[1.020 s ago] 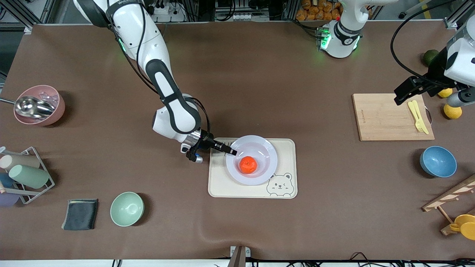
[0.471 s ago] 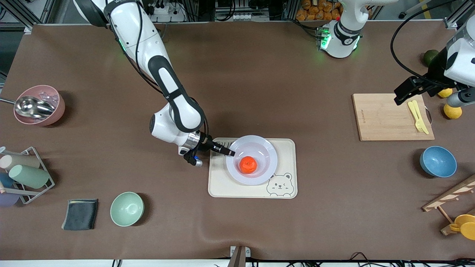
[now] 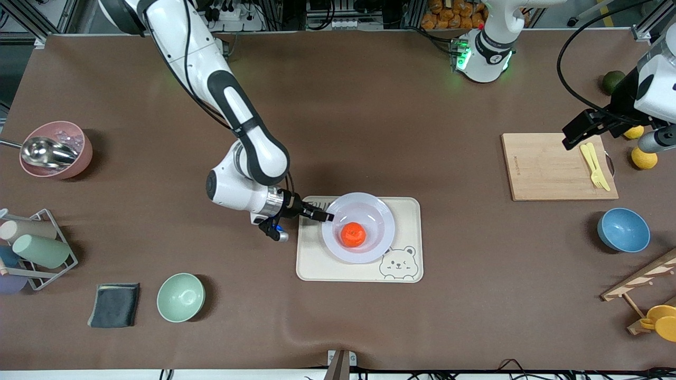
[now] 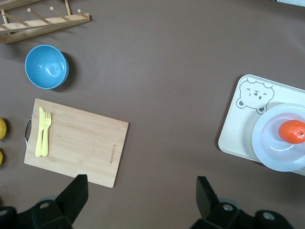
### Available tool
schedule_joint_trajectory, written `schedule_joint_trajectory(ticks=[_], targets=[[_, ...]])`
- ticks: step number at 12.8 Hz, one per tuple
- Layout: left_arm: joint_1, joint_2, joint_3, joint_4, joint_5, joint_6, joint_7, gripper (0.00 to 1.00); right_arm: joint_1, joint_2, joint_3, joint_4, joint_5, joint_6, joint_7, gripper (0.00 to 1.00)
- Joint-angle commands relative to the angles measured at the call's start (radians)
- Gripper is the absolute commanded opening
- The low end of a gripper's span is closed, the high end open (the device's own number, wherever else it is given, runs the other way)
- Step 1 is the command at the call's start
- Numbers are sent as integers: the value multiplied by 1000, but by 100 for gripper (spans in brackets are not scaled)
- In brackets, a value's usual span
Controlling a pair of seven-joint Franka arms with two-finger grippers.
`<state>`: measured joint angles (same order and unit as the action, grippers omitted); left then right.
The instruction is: Place orange and plate with both arms
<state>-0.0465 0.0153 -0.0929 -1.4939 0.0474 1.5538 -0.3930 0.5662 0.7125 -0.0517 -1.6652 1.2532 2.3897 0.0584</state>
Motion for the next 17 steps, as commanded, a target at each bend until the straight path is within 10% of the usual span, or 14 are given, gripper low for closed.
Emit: schedule_joint_trajectory(ticks=[1,4,8,12,17], targets=[[8,-12,1,-9,-23,-1,22,100,-38,-57,3,-18,-107,-70,93,72],[8,-12,1,-9,-23,-1,22,100,-48,-100,-8,-15,-297,-144,245,84],[8,-12,1,-9,-23,0,22,100,-55,-149,-78,-21,-337,-295,267,100],[8,-12,1,-9,-23,2,22,100,-63,-185,-223,-16,-423,-530,267,100],[7,-12,-1,-3,-23,2,22,100,-221,-261,-226,-10,-588,-682,255,100]])
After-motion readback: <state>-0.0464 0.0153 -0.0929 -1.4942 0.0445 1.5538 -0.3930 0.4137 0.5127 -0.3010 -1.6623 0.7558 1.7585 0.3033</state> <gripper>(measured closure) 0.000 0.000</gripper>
